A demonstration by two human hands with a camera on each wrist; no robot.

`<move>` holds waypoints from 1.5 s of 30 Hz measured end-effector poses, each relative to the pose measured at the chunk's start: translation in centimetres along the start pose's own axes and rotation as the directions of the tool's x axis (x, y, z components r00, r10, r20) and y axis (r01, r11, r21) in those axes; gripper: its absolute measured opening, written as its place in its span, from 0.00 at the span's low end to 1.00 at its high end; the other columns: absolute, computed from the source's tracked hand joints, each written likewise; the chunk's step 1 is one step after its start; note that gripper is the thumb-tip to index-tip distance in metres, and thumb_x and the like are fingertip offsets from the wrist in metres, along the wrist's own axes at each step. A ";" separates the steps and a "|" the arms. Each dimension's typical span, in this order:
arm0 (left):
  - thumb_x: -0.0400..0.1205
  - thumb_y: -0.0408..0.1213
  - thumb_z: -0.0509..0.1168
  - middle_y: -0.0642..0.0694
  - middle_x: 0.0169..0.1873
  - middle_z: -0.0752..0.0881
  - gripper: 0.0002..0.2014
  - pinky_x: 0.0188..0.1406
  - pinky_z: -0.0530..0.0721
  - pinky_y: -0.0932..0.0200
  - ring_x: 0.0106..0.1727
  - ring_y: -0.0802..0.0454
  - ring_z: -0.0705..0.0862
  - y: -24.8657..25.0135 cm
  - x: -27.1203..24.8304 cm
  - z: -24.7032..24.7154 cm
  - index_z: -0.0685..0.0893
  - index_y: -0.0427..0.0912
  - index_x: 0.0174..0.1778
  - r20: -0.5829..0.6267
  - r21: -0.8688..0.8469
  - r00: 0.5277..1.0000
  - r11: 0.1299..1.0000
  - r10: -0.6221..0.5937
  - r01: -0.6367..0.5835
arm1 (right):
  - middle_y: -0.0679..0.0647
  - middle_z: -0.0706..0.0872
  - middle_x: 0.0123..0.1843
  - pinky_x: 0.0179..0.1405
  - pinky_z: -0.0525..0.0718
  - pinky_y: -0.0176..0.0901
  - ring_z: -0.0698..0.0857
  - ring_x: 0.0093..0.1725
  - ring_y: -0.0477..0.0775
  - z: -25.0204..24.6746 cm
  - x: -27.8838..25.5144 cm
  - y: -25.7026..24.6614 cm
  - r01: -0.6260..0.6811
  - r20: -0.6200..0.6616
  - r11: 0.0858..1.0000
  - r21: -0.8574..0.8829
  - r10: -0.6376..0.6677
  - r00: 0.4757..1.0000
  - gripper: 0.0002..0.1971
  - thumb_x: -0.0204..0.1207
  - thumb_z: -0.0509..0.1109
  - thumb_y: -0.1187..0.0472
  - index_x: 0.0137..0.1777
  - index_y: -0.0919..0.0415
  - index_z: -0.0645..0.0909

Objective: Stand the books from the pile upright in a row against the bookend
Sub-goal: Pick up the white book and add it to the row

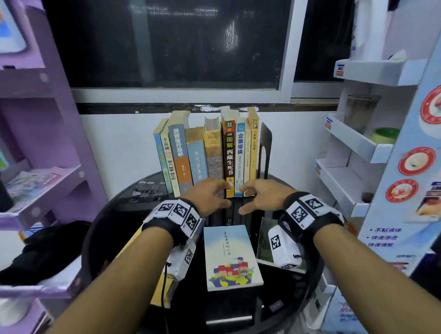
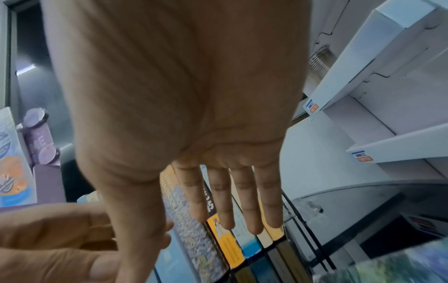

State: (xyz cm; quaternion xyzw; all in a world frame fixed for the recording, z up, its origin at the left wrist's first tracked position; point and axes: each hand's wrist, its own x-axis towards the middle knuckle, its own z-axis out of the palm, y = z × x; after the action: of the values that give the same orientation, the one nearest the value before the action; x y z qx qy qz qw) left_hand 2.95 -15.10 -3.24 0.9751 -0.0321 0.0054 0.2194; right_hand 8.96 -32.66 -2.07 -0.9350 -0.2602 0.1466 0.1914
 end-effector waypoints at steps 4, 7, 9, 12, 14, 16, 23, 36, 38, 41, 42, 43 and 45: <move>0.81 0.48 0.67 0.45 0.70 0.78 0.26 0.65 0.75 0.55 0.67 0.47 0.77 -0.6 -0.9 1.6 0.73 0.45 0.74 0.116 -0.004 0.992 0.998 -0.056 0.057 | 0.54 0.78 0.74 0.71 0.75 0.47 0.77 0.71 0.54 1.8 -0.5 -0.2 -0.009 0.068 1.000 -0.015 0.010 0.998 0.38 0.68 0.80 0.48 0.77 0.56 0.71; 0.80 0.49 0.67 0.46 0.70 0.78 0.27 0.65 0.73 0.56 0.68 0.47 0.77 -1.0 -1.4 2.5 0.72 0.46 0.74 0.198 0.002 0.976 0.996 -0.089 0.090 | 0.54 0.79 0.73 0.71 0.76 0.48 0.78 0.70 0.54 2.9 -0.5 -0.2 -0.018 0.101 0.999 -0.041 0.022 0.995 0.38 0.68 0.80 0.48 0.76 0.56 0.72; 0.80 0.50 0.68 0.47 0.72 0.77 0.28 0.67 0.72 0.56 0.70 0.48 0.76 -1.2 -1.8 3.0 0.71 0.48 0.75 0.252 0.018 0.961 0.994 -0.109 0.108 | 0.53 0.79 0.72 0.70 0.77 0.48 0.78 0.69 0.54 3.5 -0.5 -0.1 -0.026 0.120 0.997 -0.069 0.034 0.992 0.38 0.67 0.81 0.48 0.76 0.56 0.72; 0.79 0.51 0.69 0.49 0.74 0.75 0.31 0.70 0.70 0.56 0.72 0.49 0.74 -1.3 -2.1 3.3 0.69 0.49 0.77 0.329 0.051 0.934 0.990 -0.139 0.130 | 0.53 0.80 0.71 0.68 0.77 0.46 0.79 0.67 0.53 4.3 -0.6 -0.1 -0.032 0.137 0.993 -0.116 0.048 0.989 0.41 0.65 0.82 0.47 0.76 0.56 0.71; 0.76 0.53 0.71 0.50 0.74 0.74 0.35 0.71 0.71 0.55 0.72 0.48 0.74 -1.1 -2.2 3.3 0.67 0.51 0.78 0.361 0.093 0.919 0.987 -0.157 0.132 | 0.52 0.79 0.71 0.68 0.77 0.46 0.79 0.68 0.53 4.6 -0.6 -0.1 -0.033 0.152 0.987 -0.155 0.057 0.987 0.43 0.64 0.83 0.46 0.77 0.57 0.71; 0.73 0.54 0.73 0.50 0.75 0.73 0.39 0.71 0.71 0.55 0.73 0.48 0.73 -0.9 -2.2 3.4 0.65 0.50 0.79 0.369 0.159 0.914 0.980 -0.168 0.115 | 0.52 0.78 0.72 0.68 0.77 0.47 0.78 0.69 0.54 4.9 -0.5 -0.2 -0.031 0.167 0.981 -0.191 0.064 0.984 0.45 0.62 0.84 0.45 0.77 0.58 0.70; 0.66 0.52 0.80 0.48 0.73 0.74 0.46 0.71 0.74 0.46 0.72 0.45 0.74 -0.7 -2.0 3.7 0.66 0.49 0.77 0.337 0.233 0.925 0.967 -0.177 0.101 | 0.54 0.80 0.68 0.64 0.80 0.47 0.80 0.66 0.56 5.8 -0.4 -0.6 -0.004 0.173 0.966 -0.259 0.050 0.984 0.45 0.58 0.85 0.44 0.73 0.61 0.74; 0.67 0.53 0.79 0.47 0.52 0.71 0.33 0.50 0.72 0.57 0.54 0.50 0.72 -1.8 -2.1 2.9 0.77 0.47 0.66 0.217 0.177 0.974 0.984 -0.070 0.031 | 0.52 0.79 0.59 0.42 0.83 0.41 0.81 0.53 0.52 4.7 -1.0 -0.8 0.104 0.078 0.994 -0.041 -0.101 0.992 0.35 0.54 0.89 0.57 0.58 0.54 0.72; 0.67 0.52 0.79 0.48 0.51 0.72 0.30 0.48 0.72 0.57 0.53 0.51 0.73 -2.0 -2.1 2.6 0.76 0.47 0.62 0.201 0.136 0.977 0.990 -0.066 0.039 | 0.53 0.80 0.58 0.35 0.87 0.43 0.84 0.51 0.54 4.1 -1.4 -1.0 0.107 0.102 0.994 0.037 -0.110 0.989 0.35 0.57 0.88 0.60 0.58 0.54 0.70; 0.69 0.48 0.79 0.49 0.50 0.79 0.25 0.45 0.76 0.58 0.51 0.51 0.79 -2.2 -2.0 2.0 0.74 0.48 0.54 0.186 -0.010 0.979 0.996 -0.084 0.088 | 0.57 0.82 0.56 0.30 0.90 0.46 0.88 0.48 0.59 3.3 -1.8 -1.2 0.120 0.101 0.987 0.111 -0.132 0.986 0.34 0.59 0.87 0.64 0.56 0.54 0.67; 0.69 0.46 0.79 0.50 0.49 0.81 0.23 0.44 0.78 0.57 0.50 0.51 0.81 -2.2 -2.0 1.8 0.73 0.48 0.52 0.180 -0.077 0.980 0.992 -0.088 0.104 | 0.59 0.83 0.56 0.31 0.91 0.51 0.89 0.46 0.62 3.1 -1.9 -1.2 0.111 0.097 0.983 0.149 -0.126 0.987 0.34 0.59 0.87 0.65 0.56 0.53 0.66; 0.70 0.44 0.79 0.49 0.48 0.82 0.22 0.44 0.80 0.56 0.49 0.50 0.82 -2.2 -2.0 1.6 0.73 0.47 0.51 0.172 -0.134 0.981 0.985 -0.088 0.112 | 0.60 0.83 0.56 0.34 0.91 0.58 0.90 0.46 0.64 2.9 -1.9 -1.2 0.102 0.092 0.977 0.188 -0.121 0.988 0.33 0.60 0.86 0.66 0.55 0.53 0.66; 0.70 0.40 0.79 0.48 0.48 0.83 0.20 0.43 0.83 0.53 0.48 0.49 0.83 -1.9 -1.9 1.2 0.73 0.47 0.48 0.136 -0.200 0.988 0.975 -0.072 0.099 | 0.63 0.82 0.57 0.39 0.89 0.67 0.90 0.47 0.67 2.4 -1.9 -1.2 0.096 0.082 0.963 0.250 -0.120 0.989 0.31 0.62 0.85 0.67 0.54 0.52 0.66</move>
State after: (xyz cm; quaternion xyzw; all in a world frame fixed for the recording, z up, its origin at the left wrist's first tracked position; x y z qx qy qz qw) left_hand 1.15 -13.75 -5.16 0.9459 -0.0044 -0.0698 0.3168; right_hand 5.97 -32.11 -3.33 -0.8802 -0.2998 0.2121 0.3005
